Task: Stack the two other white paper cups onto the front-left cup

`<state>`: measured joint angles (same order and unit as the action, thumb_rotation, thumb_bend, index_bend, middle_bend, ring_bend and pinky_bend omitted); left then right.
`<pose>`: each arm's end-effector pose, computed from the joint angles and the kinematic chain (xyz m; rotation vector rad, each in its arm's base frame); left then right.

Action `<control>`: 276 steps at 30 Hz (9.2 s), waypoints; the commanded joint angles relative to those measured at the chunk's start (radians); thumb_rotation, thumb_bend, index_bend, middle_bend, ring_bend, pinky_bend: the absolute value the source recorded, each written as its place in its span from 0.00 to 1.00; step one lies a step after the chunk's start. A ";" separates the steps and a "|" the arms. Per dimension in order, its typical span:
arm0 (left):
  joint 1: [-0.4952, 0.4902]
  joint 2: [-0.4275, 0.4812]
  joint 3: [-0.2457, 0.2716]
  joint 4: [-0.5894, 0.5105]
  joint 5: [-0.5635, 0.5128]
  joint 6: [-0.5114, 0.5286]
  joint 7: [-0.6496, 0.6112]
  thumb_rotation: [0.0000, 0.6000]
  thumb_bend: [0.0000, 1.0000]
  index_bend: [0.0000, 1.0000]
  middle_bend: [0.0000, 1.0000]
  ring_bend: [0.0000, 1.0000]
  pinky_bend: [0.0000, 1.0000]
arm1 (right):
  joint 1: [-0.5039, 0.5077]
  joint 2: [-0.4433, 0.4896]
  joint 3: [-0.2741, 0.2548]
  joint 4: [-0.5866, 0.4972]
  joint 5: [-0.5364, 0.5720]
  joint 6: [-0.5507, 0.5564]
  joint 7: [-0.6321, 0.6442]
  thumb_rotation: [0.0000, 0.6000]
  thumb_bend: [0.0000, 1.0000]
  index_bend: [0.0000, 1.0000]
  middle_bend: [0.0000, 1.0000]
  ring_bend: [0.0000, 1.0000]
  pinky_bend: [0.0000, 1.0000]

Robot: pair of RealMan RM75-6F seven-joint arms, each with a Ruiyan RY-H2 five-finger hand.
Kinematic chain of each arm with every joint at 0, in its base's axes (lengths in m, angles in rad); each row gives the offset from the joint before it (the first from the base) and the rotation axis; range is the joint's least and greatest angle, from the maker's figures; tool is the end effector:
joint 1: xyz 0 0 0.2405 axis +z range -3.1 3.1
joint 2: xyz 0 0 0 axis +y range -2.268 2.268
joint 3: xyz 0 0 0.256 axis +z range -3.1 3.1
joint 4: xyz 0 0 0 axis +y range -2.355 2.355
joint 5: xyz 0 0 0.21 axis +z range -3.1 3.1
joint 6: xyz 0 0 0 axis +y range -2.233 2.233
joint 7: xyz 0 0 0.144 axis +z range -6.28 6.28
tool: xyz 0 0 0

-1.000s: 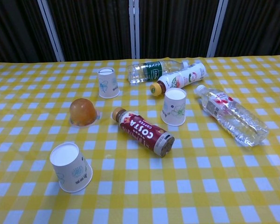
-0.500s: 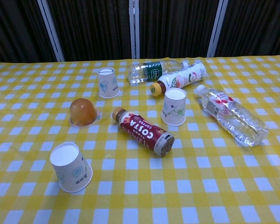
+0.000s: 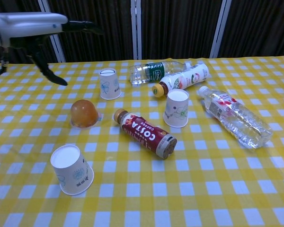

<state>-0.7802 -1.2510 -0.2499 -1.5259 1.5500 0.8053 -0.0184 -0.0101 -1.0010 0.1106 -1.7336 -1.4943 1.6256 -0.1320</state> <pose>-0.1202 0.3682 0.0658 -2.1120 -0.6876 -1.0431 -0.2981 -0.1617 0.2117 1.2627 -0.7168 0.8547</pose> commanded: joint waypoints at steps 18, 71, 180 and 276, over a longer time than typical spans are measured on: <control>-0.430 -0.363 0.061 0.483 0.161 -0.183 -0.338 1.00 0.05 0.20 0.02 0.01 0.03 | 0.019 -0.017 0.038 0.050 0.122 -0.060 -0.014 1.00 0.00 0.00 0.00 0.00 0.00; -0.429 -0.210 0.127 0.340 -0.009 -0.066 -0.223 1.00 0.37 0.48 0.37 0.38 0.51 | 0.022 -0.018 0.031 0.053 0.116 -0.062 -0.014 1.00 0.00 0.00 0.00 0.00 0.00; -0.396 -0.427 0.063 0.781 -0.333 -0.343 -0.108 1.00 0.23 0.09 0.07 0.13 0.19 | 0.028 -0.029 0.018 0.045 0.101 -0.071 -0.047 1.00 0.00 0.00 0.00 0.00 0.00; -0.067 0.261 0.407 -0.146 0.393 0.225 -0.343 1.00 0.31 0.49 0.48 0.46 0.56 | 0.009 -0.008 0.004 0.013 0.045 -0.029 -0.024 1.00 0.00 0.00 0.00 0.00 0.00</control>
<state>-0.8472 -0.9891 0.1563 -1.6738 1.9428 1.0314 -0.3640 -0.0015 -1.0086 0.1146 -1.7206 -1.4496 1.5962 -0.1560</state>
